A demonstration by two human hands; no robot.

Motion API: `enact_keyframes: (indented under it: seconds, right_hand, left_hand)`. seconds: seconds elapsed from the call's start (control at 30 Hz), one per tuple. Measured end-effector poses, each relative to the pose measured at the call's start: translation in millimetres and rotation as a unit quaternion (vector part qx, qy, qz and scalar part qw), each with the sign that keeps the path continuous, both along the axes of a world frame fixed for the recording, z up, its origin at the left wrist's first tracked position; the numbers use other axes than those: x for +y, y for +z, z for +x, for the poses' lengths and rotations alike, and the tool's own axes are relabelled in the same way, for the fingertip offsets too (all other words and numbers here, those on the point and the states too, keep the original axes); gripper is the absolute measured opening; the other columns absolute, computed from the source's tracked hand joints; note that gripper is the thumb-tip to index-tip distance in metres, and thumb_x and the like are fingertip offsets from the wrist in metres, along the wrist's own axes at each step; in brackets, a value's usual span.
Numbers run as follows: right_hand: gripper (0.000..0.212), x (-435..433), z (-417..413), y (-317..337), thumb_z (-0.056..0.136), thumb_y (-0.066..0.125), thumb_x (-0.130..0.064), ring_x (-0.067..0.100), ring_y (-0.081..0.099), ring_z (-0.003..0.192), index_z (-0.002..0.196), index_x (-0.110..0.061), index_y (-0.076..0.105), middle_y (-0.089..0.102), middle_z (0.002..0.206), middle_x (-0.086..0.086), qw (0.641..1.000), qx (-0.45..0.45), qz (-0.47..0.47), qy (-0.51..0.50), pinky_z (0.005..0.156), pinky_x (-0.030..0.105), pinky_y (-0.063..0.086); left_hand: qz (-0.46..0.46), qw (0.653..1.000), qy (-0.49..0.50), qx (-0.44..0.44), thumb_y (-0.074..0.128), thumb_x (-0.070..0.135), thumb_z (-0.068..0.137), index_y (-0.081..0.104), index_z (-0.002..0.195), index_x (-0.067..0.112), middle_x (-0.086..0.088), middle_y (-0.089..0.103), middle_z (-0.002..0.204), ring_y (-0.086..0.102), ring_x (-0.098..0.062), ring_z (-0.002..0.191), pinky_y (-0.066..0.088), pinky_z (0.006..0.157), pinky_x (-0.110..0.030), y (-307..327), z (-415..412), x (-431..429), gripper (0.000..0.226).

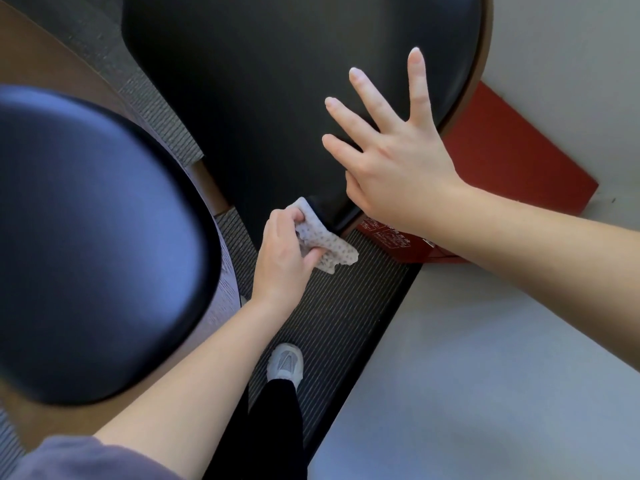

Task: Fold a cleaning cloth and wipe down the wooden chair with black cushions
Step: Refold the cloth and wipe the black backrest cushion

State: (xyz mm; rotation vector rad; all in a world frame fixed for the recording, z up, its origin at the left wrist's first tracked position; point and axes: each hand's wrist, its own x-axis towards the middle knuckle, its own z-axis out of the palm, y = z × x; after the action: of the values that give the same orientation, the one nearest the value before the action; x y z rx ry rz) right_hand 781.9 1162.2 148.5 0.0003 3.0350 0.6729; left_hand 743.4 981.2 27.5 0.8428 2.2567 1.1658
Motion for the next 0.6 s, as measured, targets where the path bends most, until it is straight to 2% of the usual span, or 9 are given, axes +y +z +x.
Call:
enact_keyframes:
  seconds: [0.17, 0.43, 0.6]
  right_hand:
    - [0.038, -4, -2, -1, 0.096, 0.035, -0.024, 0.044, 0.022, 0.144, 0.121, -0.012, 0.062, 0.042, 0.15, 0.013, 1.0, -0.01, 0.006, -0.001, 0.105, 0.073, -0.003]
    - [0.04, -13, -4, -13, 0.094, 0.041, -0.029, 0.043, 0.024, 0.143, 0.123, -0.011, 0.061, 0.043, 0.149, 0.015, 1.0, -0.022, 0.014, 0.007, 0.107, 0.071, -0.003]
    - [0.04, -24, -7, -26, 0.091, 0.045, -0.032, 0.042, 0.028, 0.142, 0.121, -0.011, 0.063, 0.045, 0.148, 0.015, 0.999, -0.033, 0.025, 0.008, 0.108, 0.07, -0.002]
  left_hand:
    - [-0.064, 0.997, 0.018, -0.039, 0.078, 0.005, 0.076, 0.046, 0.109, 0.015, 0.002, 0.045, 0.105, 0.047, -0.014, 0.098, 0.048, 0.081, -0.035, -23, 1, -22, 0.048]
    - [-0.143, 0.986, 0.024, -0.08, 0.071, -0.004, 0.078, 0.045, 0.11, 0.016, 0.002, 0.044, 0.112, 0.049, -0.015, 0.102, 0.047, 0.086, -0.033, -52, 0, -45, 0.045]
    - [-0.186, 0.976, 0.053, -0.102, 0.066, -0.005, 0.082, 0.043, 0.118, 0.013, -0.002, 0.045, 0.12, 0.052, -0.017, 0.103, 0.044, 0.081, -0.029, -65, 2, -51, 0.046]
